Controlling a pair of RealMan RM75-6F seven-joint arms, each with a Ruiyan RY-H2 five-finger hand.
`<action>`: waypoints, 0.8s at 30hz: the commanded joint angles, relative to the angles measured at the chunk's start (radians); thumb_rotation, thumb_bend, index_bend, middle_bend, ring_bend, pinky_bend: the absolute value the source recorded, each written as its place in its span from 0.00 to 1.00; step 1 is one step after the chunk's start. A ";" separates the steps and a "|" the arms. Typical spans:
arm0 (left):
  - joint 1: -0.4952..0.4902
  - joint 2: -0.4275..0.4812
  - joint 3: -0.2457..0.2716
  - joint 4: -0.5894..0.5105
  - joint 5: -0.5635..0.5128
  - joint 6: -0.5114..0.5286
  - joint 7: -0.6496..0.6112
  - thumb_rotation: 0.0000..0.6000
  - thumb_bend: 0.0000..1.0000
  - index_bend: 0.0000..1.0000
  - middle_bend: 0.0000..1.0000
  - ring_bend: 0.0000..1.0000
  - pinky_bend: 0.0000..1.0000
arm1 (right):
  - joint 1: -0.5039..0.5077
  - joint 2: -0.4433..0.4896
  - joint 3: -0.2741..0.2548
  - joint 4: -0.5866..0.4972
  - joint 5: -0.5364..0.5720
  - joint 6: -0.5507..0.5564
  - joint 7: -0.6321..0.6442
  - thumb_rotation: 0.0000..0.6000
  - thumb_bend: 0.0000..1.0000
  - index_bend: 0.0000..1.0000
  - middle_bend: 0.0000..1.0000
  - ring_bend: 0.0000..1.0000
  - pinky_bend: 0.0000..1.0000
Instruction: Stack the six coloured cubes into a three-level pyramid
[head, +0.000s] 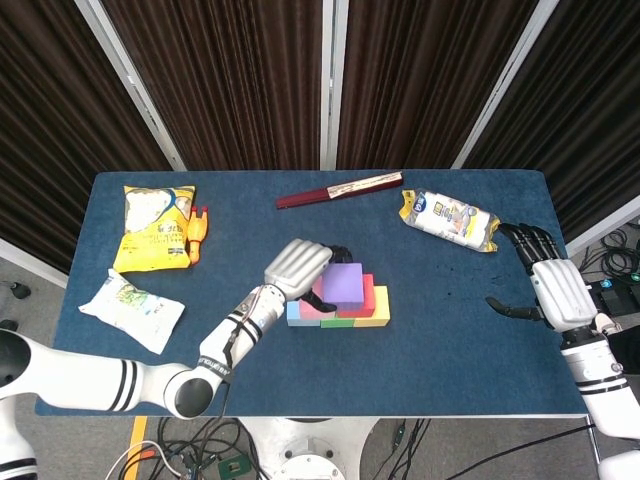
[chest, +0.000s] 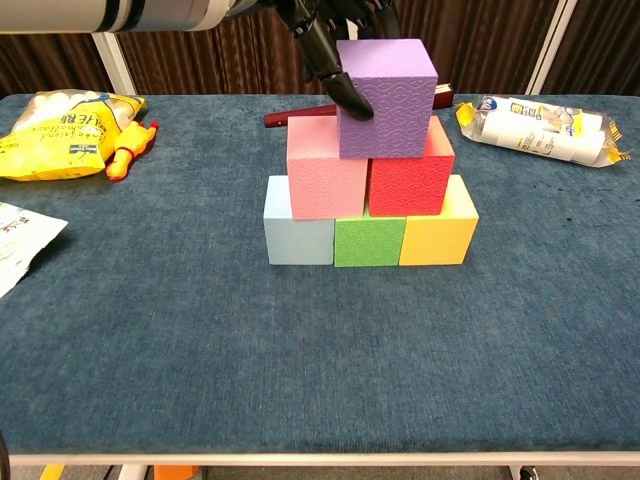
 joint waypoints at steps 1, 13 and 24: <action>0.000 0.001 -0.001 -0.002 -0.001 0.001 0.001 1.00 0.22 0.42 0.45 0.44 0.55 | -0.001 0.000 0.000 -0.001 -0.001 0.000 0.001 1.00 0.09 0.00 0.08 0.00 0.00; -0.004 -0.001 -0.004 0.007 -0.004 0.004 0.011 1.00 0.22 0.42 0.45 0.44 0.55 | -0.003 -0.001 0.002 0.003 0.000 0.003 0.004 1.00 0.09 0.00 0.08 0.00 0.00; -0.006 0.002 0.003 0.008 -0.008 -0.005 0.021 1.00 0.20 0.37 0.42 0.43 0.55 | -0.001 -0.006 0.004 0.006 -0.003 0.004 0.006 1.00 0.09 0.00 0.08 0.00 0.00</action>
